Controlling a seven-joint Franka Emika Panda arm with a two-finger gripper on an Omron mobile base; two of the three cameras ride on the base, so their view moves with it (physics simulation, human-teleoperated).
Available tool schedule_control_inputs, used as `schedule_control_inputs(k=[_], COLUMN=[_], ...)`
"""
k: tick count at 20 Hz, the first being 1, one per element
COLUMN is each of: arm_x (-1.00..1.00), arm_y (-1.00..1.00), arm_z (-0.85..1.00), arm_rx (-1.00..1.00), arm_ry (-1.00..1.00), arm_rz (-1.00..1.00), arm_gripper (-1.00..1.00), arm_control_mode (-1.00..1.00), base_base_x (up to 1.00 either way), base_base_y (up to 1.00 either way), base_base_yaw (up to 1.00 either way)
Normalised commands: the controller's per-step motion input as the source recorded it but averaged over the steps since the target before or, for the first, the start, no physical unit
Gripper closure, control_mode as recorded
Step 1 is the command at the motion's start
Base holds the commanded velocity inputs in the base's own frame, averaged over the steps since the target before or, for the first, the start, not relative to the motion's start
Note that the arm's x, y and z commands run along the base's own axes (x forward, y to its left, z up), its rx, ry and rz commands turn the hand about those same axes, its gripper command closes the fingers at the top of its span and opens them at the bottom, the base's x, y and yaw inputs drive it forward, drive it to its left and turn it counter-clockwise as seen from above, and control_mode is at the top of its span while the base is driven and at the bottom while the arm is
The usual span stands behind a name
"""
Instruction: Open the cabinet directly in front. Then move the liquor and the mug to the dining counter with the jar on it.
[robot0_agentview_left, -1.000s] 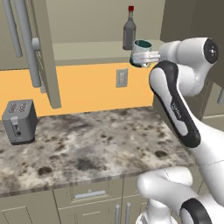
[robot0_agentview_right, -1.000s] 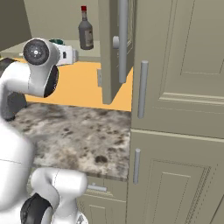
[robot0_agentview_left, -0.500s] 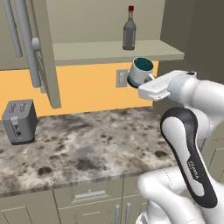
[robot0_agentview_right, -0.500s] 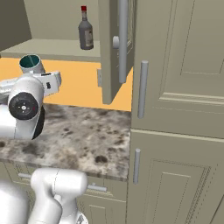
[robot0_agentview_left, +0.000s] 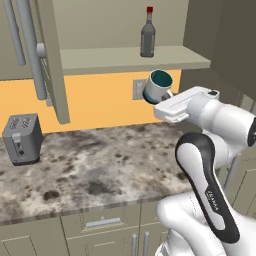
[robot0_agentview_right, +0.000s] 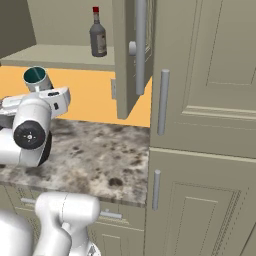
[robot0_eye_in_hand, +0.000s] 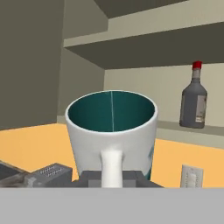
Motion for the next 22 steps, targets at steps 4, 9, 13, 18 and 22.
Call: schedule_control_inputs(k=[4, 9, 13, 18, 22], arm_x=[-0.05, 0.00, 0.00, 0.00, 0.00], arm_y=[0.00, 0.00, 0.00, 0.00, 0.00], arm_z=[0.00, 0.00, 0.00, 0.00, 0.00], arm_rx=[0.00, 0.00, 0.00, 0.00, 0.00], arm_ry=[0.00, 0.00, 0.00, 0.00, 0.00], arm_rz=[0.00, 0.00, 0.00, 0.00, 0.00], arm_gripper=[1.00, 1.00, 1.00, 1.00, 1.00], arm_control_mode=[-1.00, 1.00, 1.00, 1.00, 1.00], base_base_x=[0.00, -0.94, -0.83, -0.14, 0.00], base_base_y=[0.00, 0.12, 0.00, 0.00, 0.00], base_base_yaw=[0.00, 0.35, 0.75, 0.97, 1.00])
